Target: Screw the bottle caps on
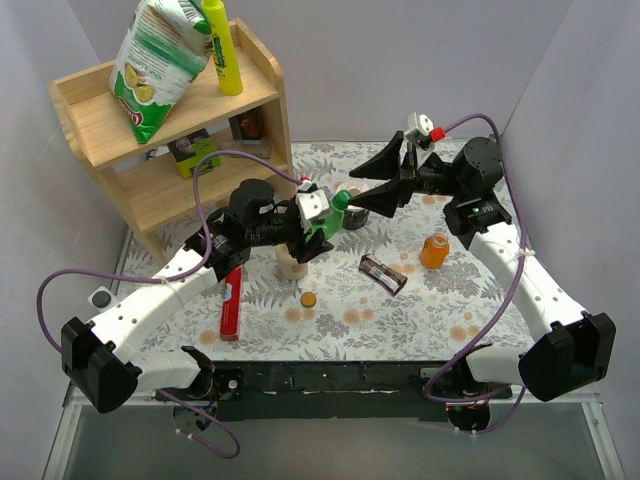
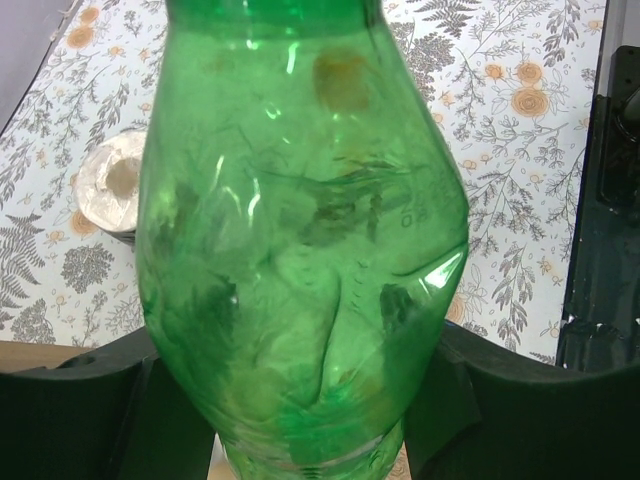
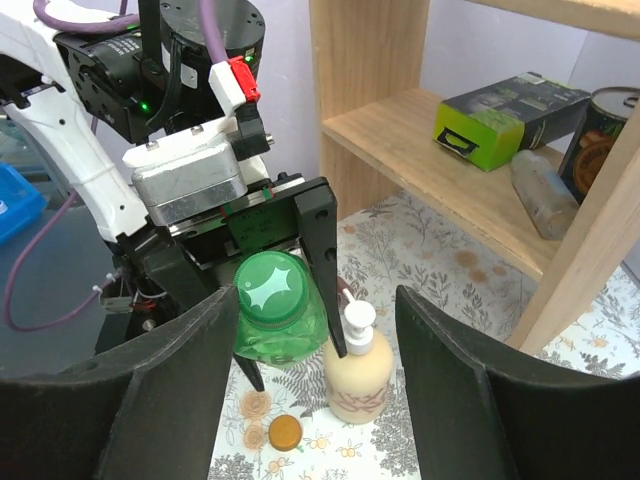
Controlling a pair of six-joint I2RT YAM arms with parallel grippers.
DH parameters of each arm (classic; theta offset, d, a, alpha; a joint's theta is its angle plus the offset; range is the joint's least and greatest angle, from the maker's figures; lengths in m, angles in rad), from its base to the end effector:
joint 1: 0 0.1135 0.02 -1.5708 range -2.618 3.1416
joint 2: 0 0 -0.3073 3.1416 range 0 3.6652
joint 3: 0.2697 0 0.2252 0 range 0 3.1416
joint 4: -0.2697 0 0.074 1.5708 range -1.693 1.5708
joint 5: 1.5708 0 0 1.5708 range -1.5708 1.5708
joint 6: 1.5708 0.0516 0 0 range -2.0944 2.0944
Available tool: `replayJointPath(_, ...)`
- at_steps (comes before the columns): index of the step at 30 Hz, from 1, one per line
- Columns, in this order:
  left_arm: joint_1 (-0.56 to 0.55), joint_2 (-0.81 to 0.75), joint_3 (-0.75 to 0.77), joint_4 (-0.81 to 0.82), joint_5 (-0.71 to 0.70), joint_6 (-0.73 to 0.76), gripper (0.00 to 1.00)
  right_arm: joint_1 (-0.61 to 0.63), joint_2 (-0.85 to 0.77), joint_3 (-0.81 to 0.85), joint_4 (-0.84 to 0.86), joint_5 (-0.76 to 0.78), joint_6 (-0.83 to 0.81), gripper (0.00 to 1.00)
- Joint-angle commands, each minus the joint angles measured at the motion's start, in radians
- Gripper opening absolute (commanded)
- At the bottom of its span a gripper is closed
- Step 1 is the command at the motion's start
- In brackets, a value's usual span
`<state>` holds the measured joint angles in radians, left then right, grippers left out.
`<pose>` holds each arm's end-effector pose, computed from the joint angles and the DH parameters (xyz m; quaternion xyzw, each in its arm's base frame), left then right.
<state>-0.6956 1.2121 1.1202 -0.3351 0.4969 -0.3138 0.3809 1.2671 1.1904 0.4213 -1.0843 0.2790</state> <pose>0.1703 -0.1742 0.3916 0.2853 0.7750 -0.4347 0.3592 0.2072 0.1321 0.4831 -0.4466 0.4708 0.5079 0.5666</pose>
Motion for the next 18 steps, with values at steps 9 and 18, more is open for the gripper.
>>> replayJointPath(9, 0.005, -0.008, -0.011, 0.056, 0.028, -0.001, 0.00, 0.049, 0.040, 0.006, 0.139, -0.048, 0.094, 0.63)
replayJointPath(18, 0.007, -0.003, -0.020, 0.080, 0.019, -0.011, 0.00, 0.064, 0.049, 0.006, 0.139, -0.037, 0.098, 0.48)
